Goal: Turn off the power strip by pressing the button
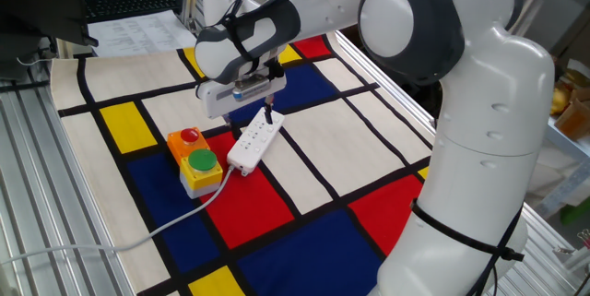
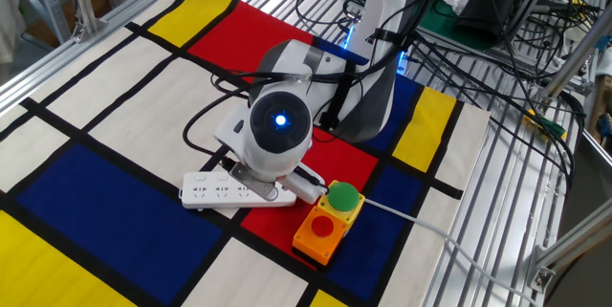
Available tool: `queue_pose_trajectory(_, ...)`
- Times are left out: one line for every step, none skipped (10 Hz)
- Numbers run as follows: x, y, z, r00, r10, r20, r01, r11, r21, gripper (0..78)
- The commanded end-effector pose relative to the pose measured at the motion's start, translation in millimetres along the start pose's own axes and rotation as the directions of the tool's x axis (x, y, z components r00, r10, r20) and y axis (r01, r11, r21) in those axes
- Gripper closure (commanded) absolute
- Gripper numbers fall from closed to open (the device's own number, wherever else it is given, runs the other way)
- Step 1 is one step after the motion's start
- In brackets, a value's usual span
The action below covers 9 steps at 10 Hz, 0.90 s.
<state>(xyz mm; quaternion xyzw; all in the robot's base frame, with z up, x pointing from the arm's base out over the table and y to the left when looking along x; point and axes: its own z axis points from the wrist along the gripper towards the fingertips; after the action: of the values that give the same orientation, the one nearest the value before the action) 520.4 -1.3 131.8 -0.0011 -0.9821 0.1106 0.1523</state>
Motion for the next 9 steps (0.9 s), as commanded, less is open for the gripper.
queue_pose_trajectory(-12.6, -13.7, 17.1, 0.997, -0.036, -0.07, 0.035, 0.999, -0.013, 0.1)
queue_pose_trajectory(-14.7, -16.8, 14.5, 0.997, -0.039, -0.071, 0.038, 0.999, -0.014, 0.1)
queue_pose_trajectory(-16.4, -19.3, 12.8, 0.997, -0.041, -0.072, 0.04, 0.999, -0.016, 0.1)
queue_pose_trajectory(-16.8, -19.9, 12.3, 0.996, -0.042, -0.073, 0.041, 0.999, -0.017, 0.1)
queue_pose_trajectory(-17.1, -20.5, 11.9, 0.996, -0.045, -0.073, 0.043, 0.999, -0.021, 0.1)
queue_pose_trajectory(-17.1, -20.5, 11.8, 0.996, -0.05, -0.073, 0.048, 0.999, -0.024, 0.1)
queue_pose_trajectory(-16.9, -20.8, 12.0, 0.995, -0.053, -0.08, 0.051, 0.998, -0.026, 0.1)
queue_pose_trajectory(-15.1, -23.2, 14.1, 0.995, -0.056, -0.083, 0.054, 0.998, -0.025, 0.1)
queue_pose_trajectory(-14.4, -24.1, 14.8, 0.995, -0.058, -0.082, 0.056, 0.998, -0.026, 0.1)
